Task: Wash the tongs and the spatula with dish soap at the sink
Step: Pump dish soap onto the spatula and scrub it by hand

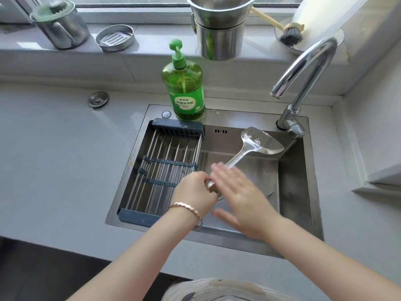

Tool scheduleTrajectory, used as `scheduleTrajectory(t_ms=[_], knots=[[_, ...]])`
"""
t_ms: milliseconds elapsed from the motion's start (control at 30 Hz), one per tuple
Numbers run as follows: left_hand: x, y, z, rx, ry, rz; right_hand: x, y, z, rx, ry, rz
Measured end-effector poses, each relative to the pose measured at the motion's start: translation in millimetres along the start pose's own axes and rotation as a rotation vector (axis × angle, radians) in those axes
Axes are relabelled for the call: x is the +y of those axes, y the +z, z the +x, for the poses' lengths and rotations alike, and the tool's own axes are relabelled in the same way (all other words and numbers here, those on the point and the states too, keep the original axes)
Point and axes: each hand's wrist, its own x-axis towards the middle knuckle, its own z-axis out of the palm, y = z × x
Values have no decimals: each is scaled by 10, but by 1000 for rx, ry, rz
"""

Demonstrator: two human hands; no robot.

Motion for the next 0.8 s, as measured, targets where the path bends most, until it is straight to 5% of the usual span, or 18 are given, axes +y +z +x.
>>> scheduleTrajectory(t_ms=[100, 200, 300, 467, 700, 800], knots=[[-8, 59, -3, -18, -11, -65, -90, -13, -70, 143, 35, 403], [-37, 115, 0, -31, -13, -71, -13, -145, -61, 509, 750, 839], [21, 162, -7, -58, 54, -58, 62, -235, 65, 482, 1144, 1495], [108, 248, -36, -138, 202, 12, 144, -416, 252, 634, 1234, 1655], [-35, 206, -56, -281, -50, 86, 53, -412, 222, 822, 1199, 1762], [-4, 216, -51, -234, -66, 105, -209, -256, 175, 681, 1144, 1765]])
